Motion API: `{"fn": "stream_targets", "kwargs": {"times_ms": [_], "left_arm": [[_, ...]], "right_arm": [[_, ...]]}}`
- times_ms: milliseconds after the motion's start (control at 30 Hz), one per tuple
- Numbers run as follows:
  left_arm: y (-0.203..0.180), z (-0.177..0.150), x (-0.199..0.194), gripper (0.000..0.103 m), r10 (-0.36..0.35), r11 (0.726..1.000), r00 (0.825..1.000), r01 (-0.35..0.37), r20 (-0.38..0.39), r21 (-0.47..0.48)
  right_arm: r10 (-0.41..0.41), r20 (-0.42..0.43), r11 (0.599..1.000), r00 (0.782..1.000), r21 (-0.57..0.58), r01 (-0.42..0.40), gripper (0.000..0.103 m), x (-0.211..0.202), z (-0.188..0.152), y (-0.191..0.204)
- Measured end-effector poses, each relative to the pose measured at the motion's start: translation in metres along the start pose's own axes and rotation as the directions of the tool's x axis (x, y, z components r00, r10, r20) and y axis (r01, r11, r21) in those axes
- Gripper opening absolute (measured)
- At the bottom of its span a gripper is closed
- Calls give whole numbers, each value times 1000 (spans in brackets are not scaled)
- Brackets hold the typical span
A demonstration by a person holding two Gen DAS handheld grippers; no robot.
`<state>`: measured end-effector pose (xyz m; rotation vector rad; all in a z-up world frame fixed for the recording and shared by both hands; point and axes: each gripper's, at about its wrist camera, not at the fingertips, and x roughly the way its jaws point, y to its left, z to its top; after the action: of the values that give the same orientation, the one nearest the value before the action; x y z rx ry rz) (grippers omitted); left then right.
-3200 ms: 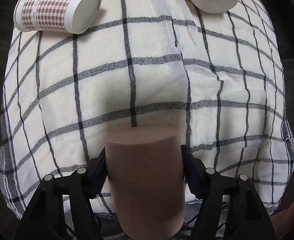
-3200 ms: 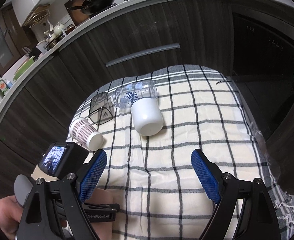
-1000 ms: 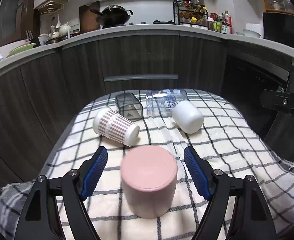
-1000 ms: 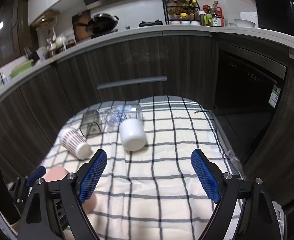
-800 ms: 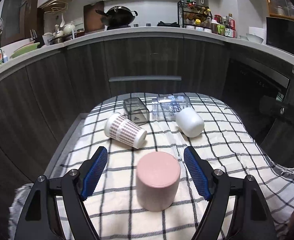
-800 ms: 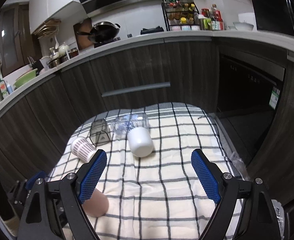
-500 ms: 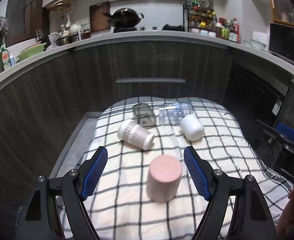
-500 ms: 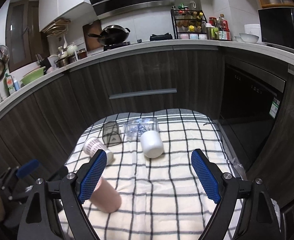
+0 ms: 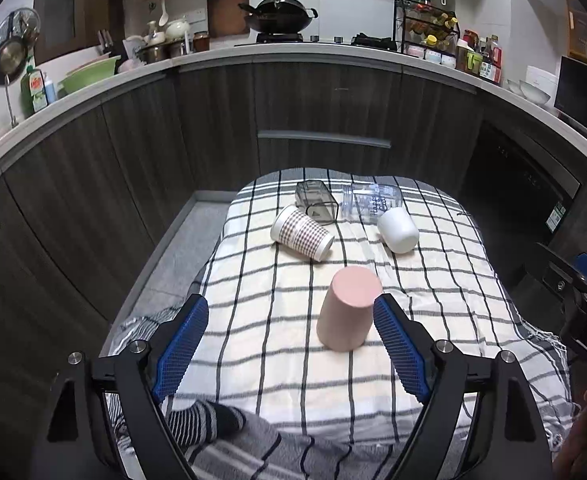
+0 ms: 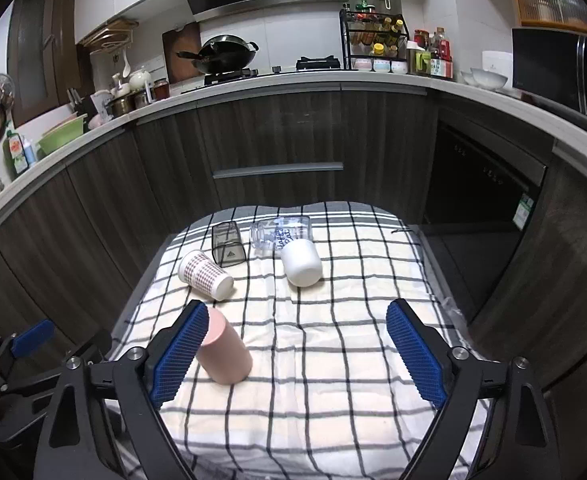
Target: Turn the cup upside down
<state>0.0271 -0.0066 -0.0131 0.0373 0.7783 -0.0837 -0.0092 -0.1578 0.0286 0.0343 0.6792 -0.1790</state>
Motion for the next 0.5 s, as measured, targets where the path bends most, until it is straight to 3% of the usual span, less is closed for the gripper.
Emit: {"fn": "stream_targets", "kwargs": {"times_ms": [500], "left_arm": [[13,-5,-32,94,8,1000,1000,-8,4,-15]], "right_arm": [[-47,39,997,998,-64,49,94,-45,3,19]]}}
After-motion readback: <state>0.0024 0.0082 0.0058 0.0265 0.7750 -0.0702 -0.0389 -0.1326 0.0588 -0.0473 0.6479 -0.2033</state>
